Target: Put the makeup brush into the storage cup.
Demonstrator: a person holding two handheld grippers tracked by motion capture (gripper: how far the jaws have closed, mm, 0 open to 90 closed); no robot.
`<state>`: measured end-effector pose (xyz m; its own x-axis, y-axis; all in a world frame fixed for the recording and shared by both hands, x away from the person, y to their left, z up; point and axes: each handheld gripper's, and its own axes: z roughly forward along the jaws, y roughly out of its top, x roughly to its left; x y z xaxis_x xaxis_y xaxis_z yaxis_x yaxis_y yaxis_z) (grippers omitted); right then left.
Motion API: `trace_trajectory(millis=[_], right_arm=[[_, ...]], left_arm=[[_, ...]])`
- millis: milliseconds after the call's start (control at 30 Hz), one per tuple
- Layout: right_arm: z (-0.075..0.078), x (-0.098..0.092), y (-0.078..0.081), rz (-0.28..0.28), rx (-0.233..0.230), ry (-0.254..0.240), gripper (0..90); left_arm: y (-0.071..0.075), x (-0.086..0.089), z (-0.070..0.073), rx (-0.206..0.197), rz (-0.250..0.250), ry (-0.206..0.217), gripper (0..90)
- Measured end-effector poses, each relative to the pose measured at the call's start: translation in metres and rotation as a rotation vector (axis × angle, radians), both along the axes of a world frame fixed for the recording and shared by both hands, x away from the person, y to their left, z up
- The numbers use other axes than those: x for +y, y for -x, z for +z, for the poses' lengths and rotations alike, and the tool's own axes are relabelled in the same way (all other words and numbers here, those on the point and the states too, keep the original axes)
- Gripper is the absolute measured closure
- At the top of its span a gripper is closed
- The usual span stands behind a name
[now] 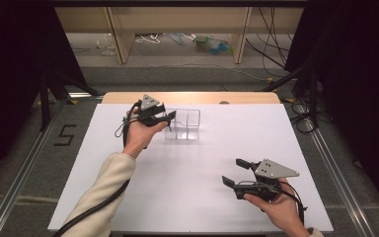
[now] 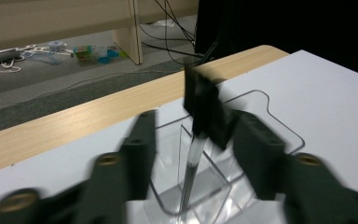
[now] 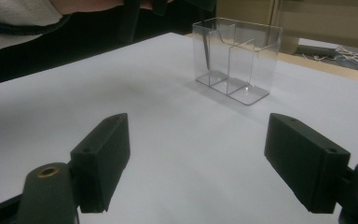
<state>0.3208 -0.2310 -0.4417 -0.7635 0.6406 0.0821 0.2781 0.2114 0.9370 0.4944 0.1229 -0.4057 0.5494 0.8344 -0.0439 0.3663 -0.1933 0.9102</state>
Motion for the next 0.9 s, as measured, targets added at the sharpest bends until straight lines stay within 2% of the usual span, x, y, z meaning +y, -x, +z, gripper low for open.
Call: trace_trajectory(millis=[67,100,200,267,300,433,467,500,567,600,633,667,800,833,900], right_arm=[[-0.001,0.001,0.000,-0.003,-0.005,-0.003,23.5],[-0.001,0.001,-0.001,0.003,-0.027,-0.004,23.5],[-0.001,0.001,-0.002,0.003,-0.033,-0.009,23.5],[0.000,0.001,-0.001,-0.004,-0.029,-0.002,23.4],[0.001,0.000,0.000,-0.006,-0.004,0.002,23.4],[0.001,-0.001,-0.001,-0.015,-0.016,0.017,23.4],[0.001,-0.001,-0.001,-0.013,-0.016,0.014,23.4],[0.002,-0.001,0.000,-0.008,0.006,0.013,23.4],[0.002,-0.001,0.001,-0.008,0.009,0.013,23.3],[0.001,-0.001,0.000,-0.013,-0.017,0.015,23.3],[0.001,-0.001,0.000,-0.012,-0.016,0.014,23.4],[0.002,-0.001,0.001,-0.008,0.009,0.014,23.3],[0.001,0.000,0.000,-0.005,-0.003,0.001,23.2],[0.000,0.000,-0.001,-0.008,-0.032,0.001,23.1],[0.001,0.000,0.000,-0.008,-0.012,0.007,23.1]], left_arm=[[0.004,0.006,0.004,0.008,0.014,0.005,28.8],[0.006,0.009,0.005,0.009,0.022,0.015,27.1],[0.011,0.017,0.008,0.024,0.028,0.028,20.5],[0.016,0.021,0.008,0.033,0.020,0.027,19.5],[0.018,0.023,0.007,0.033,0.014,0.023,19.4],[0.026,0.033,0.006,0.047,-0.022,0.015,19.4],[0.027,0.035,0.007,0.045,-0.016,0.018,19.3],[0.029,0.038,0.007,0.039,-0.014,0.019,19.0],[0.032,0.043,0.009,0.032,-0.006,0.024,17.3],[0.035,0.045,0.009,0.020,-0.006,0.022,16.7],[0.036,0.047,0.010,0.018,-0.007,0.019,16.4],[0.039,0.048,0.009,0.016,-0.003,0.029,16.2],[0.047,0.053,0.009,-0.008,-0.013,0.028,15.7],[0.048,0.054,0.009,-0.011,-0.017,0.027,15.7],[0.052,0.055,0.009,-0.022,-0.023,0.032,15.7]])
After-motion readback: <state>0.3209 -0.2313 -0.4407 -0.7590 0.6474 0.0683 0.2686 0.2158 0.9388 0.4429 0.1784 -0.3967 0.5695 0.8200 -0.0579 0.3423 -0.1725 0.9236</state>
